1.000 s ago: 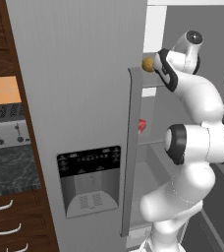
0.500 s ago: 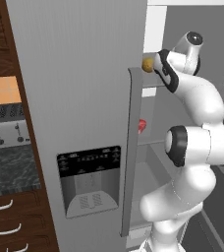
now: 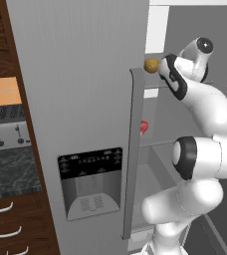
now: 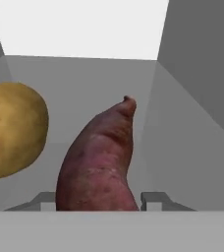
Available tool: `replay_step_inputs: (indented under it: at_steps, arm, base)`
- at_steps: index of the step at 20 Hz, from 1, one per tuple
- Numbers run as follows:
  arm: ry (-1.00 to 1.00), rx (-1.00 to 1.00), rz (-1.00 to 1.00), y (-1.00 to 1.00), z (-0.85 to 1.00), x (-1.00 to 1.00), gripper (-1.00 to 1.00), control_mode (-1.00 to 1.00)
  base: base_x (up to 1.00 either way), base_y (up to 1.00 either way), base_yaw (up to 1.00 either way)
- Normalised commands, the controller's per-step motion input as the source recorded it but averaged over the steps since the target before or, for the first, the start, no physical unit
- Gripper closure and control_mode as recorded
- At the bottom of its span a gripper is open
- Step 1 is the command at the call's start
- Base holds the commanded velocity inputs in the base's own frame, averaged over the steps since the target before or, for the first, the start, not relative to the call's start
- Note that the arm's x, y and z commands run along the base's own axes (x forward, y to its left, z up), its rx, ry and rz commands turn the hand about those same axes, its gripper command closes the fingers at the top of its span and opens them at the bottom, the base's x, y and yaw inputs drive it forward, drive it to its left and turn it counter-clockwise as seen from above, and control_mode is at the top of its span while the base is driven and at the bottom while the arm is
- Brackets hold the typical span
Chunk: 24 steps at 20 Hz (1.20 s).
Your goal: Place one potato and one steak in each tupperware on the nearby counter, to pack two identical lunches.
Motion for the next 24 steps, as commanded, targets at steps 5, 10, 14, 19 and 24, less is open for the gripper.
replay_step_inputs:
  at_steps: [5,10,14,19,24]
  arm:
    - [-0.09,0.00,-0.03,0.00,0.49,-0.47,1.00,-1.00]
    - [0.03,0.00,-0.02,0.10,0.35,-0.67,1.00,-1.00]
    - [0.00,0.03,-0.01,0.28,0.06,-1.00,1.00,-1.00]
    - [0.00,0.00,-0.08,0.27,0.01,-1.00,1.00,-1.00]
    - [0.00,0.00,-0.14,0.06,0.03,-1.00,1.00,-1.00]
  base:
    - [0.00,0.00,0.00]
    - [0.00,0.00,0.00]
    - [0.00,0.00,0.00]
    - [0.00,0.00,0.00]
    - [0.00,0.00,0.00]
